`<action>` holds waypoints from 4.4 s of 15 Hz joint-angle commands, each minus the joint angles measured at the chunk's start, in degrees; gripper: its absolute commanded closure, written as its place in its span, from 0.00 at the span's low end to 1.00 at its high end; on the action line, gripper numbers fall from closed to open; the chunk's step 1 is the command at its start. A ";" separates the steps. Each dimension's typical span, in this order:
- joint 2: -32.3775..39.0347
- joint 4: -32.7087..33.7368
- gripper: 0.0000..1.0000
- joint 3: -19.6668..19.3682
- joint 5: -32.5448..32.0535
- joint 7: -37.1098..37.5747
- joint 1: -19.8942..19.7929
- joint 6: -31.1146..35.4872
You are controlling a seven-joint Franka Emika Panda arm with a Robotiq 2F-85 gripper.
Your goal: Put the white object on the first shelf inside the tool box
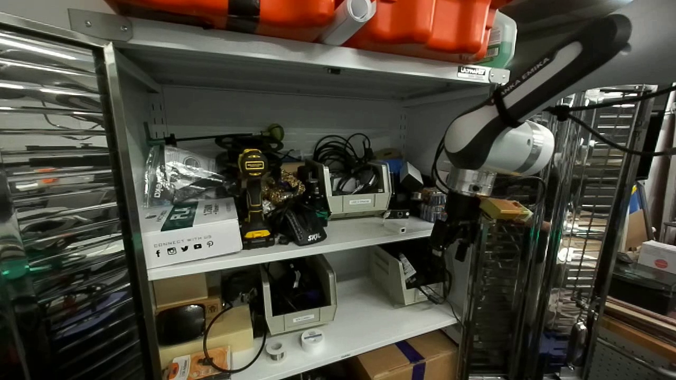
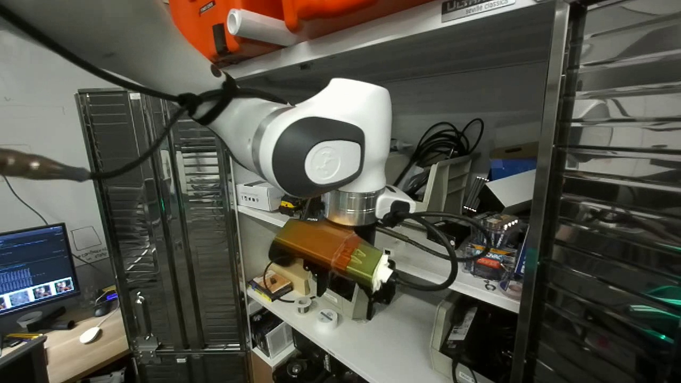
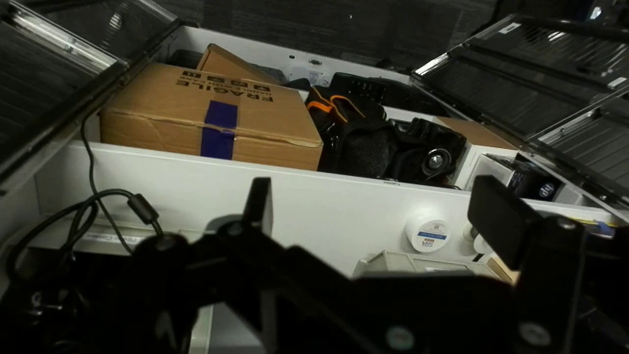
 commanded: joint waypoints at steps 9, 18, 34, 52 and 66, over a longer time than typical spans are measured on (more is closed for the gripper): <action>18.00 37.26 0.00 3.62 -4.31 3.26 -4.19 -19.55; 30.63 53.57 0.00 6.19 -4.60 3.48 -4.56 -23.31; 34.80 60.09 0.79 7.11 -12.41 2.54 -2.97 -28.98; 10.83 22.20 0.86 10.92 -6.69 -4.92 -5.18 5.19; 19.34 17.97 0.86 20.35 1.22 -4.41 -8.27 62.01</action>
